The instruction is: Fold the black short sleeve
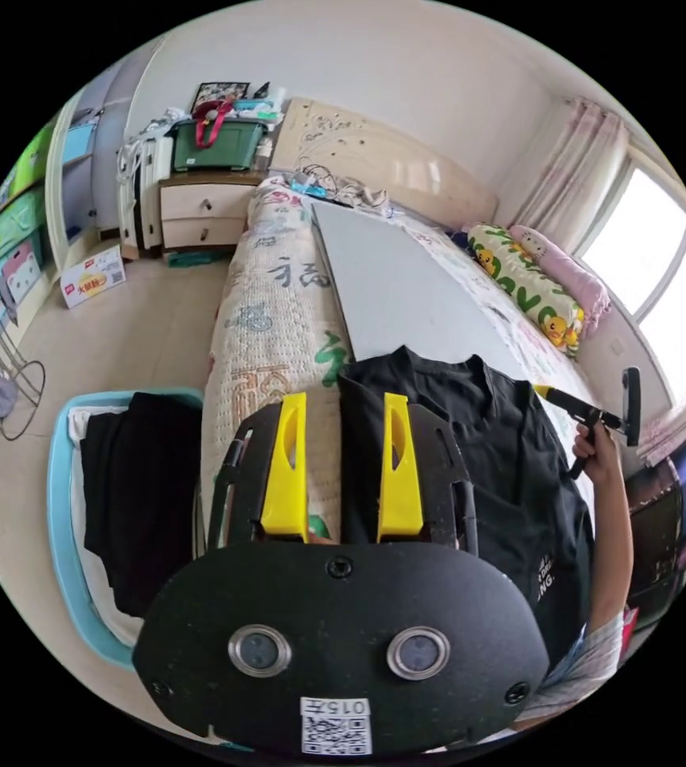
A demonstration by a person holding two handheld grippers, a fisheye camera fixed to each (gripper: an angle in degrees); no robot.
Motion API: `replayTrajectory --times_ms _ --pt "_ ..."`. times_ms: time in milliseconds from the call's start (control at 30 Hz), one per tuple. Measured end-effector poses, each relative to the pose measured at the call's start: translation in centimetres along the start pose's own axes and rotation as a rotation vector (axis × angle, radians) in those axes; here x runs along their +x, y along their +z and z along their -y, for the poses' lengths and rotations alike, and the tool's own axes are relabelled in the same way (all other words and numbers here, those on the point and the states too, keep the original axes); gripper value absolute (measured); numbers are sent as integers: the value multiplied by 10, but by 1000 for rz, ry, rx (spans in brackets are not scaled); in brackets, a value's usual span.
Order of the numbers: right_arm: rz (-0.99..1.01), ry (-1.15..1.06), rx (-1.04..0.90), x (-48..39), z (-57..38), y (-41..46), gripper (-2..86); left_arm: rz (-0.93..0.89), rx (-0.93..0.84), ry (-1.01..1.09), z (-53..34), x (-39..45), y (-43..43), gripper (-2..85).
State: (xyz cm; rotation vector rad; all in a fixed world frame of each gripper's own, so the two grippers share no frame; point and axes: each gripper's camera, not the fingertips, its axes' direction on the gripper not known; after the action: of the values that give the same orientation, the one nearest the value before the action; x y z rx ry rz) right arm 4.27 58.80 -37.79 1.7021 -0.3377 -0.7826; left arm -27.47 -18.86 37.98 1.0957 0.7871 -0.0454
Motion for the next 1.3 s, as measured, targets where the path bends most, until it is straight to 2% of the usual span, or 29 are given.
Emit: replayTrajectory --times_ms 100,167,300,400,533,600,733,833,967,1033,1133,1300 --pt "-30 6 -45 -2 9 16 140 -114 -52 -39 14 -16 29 121" --pt "-52 -7 -66 -6 11 19 96 -137 -89 -37 18 -18 42 74" --pt "-90 -79 -73 -19 6 19 24 -183 -127 72 20 -2 44 20" --pt "-173 -150 64 -34 -10 -10 4 -89 -8 114 14 17 3 12" --pt "-168 -236 189 -44 -50 -93 -3 -142 207 203 -12 46 -101 8" --pt "-136 -307 231 -49 -83 -138 -3 -174 268 273 -41 63 -152 7" --pt "-3 -479 255 -45 -198 -230 -2 -217 359 504 -175 99 -268 8" --pt "129 -592 154 -30 -288 -257 3 -239 343 653 -303 109 -314 9" --pt "239 -757 -88 -10 -379 -239 13 -199 221 810 -467 108 -302 9" --pt "187 -786 -140 -6 -399 -226 14 -147 242 759 -506 103 -294 9" --pt "159 -771 -79 -1 -412 -232 13 -179 380 665 -529 94 -313 8" --pt "246 -771 25 22 -424 -272 15 -137 456 735 -556 113 -352 8"
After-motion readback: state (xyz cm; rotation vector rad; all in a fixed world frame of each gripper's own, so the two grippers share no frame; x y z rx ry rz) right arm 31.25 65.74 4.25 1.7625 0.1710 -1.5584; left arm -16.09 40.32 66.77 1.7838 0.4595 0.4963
